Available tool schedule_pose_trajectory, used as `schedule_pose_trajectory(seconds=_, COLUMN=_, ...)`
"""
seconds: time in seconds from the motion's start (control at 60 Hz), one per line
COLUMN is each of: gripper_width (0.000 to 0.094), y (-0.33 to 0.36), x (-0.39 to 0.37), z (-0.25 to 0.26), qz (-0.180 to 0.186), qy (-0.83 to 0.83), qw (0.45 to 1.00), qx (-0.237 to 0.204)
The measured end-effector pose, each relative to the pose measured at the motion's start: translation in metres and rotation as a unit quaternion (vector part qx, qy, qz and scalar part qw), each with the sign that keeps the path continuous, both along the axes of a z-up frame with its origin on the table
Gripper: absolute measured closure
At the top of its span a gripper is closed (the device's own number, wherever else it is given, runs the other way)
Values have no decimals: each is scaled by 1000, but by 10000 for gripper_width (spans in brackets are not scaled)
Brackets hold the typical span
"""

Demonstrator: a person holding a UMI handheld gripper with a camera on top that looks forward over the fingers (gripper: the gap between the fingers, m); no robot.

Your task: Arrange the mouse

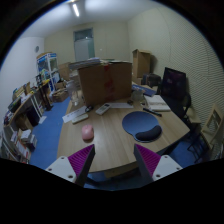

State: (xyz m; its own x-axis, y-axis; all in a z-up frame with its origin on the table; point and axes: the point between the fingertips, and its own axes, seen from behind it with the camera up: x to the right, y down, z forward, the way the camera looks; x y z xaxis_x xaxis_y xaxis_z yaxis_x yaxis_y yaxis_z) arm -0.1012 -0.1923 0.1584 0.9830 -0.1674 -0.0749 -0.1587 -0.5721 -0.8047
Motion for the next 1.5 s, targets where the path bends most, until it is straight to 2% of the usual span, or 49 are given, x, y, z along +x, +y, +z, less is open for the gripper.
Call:
schedule_pose_trajectory(seconds=0.267, gripper_width=127, y=49, x=-41, z=-30, qz=47, qy=14, qw=999, qx=6)
schedule_pose_trajectory(seconds=0.4, gripper_width=128, y=89, x=-84, z=-65, qz=73, qy=28, qw=997, qx=15)
schedule_pose_trajectory(seconds=0.567, gripper_width=128, y=150, x=-138, z=-114, qz=119, qy=37, qw=992, qx=4)
schedule_pose_trajectory(seconds=0.717, gripper_width=136, y=217, x=-132, z=-142, qz=117, qy=-13, qw=993, qx=10)
schedule_pose_trajectory(seconds=0.833, gripper_width=142, y=244, x=-132, z=-169, qz=116, qy=-1, qw=993, qx=-11)
schedule_pose_trajectory(seconds=0.85, gripper_width=102, y=245, x=-130, z=-171, qz=116, qy=-4, qw=993, qx=-11)
schedule_pose_trajectory(seconds=0.867, gripper_width=168, y=250, x=-130, z=-169, qz=117, qy=-10, qw=993, qx=1)
schedule_pose_trajectory(seconds=0.883, gripper_width=194, y=251, x=-130, z=-171, qz=120, qy=-15, qw=993, qx=0)
schedule_pose_trajectory(seconds=0.9, gripper_width=139, y=251, x=-128, z=-173, qz=119, qy=-24, qw=993, qx=-2)
schedule_pose_trajectory(seconds=0.917, gripper_width=227, y=253, x=-128, z=-172, qz=123, qy=-31, qw=992, qx=4)
schedule_pose_trajectory(seconds=0.933, gripper_width=234, y=253, x=-131, z=-173, qz=128, qy=-30, qw=991, qx=4)
schedule_pose_trajectory(seconds=0.967, gripper_width=348, y=253, x=-134, z=-172, qz=130, qy=-28, qw=991, qx=8)
schedule_pose_trajectory(seconds=0.983, gripper_width=435, y=252, x=-133, z=-173, qz=128, qy=-28, qw=991, qx=5)
schedule_pose_trajectory(seconds=1.133, gripper_width=496, y=249, x=-131, z=-176, qz=102, qy=-36, qw=994, qx=-14)
schedule_pose_trajectory(seconds=1.217, gripper_width=543, y=248, x=-131, z=-174, qz=91, qy=-26, qw=995, qx=-39)
schedule_pose_trajectory(seconds=1.233, gripper_width=577, y=247, x=-132, z=-174, qz=91, qy=-24, qw=995, qx=-43)
schedule_pose_trajectory(seconds=1.283, gripper_width=586, y=242, x=-138, z=-167, qz=98, qy=-23, qw=993, qx=-55)
schedule_pose_trajectory(seconds=1.383, gripper_width=585, y=246, x=-145, z=-98, qz=123, qy=-33, qw=992, qx=-2)
schedule_pose_trajectory(seconds=1.45, gripper_width=586, y=253, x=-126, z=-36, qz=121, qy=-34, qw=991, qx=47)
schedule_pose_trajectory(seconds=1.5, gripper_width=587, y=263, x=-92, z=5, qz=103, qy=-44, qw=990, qx=82)
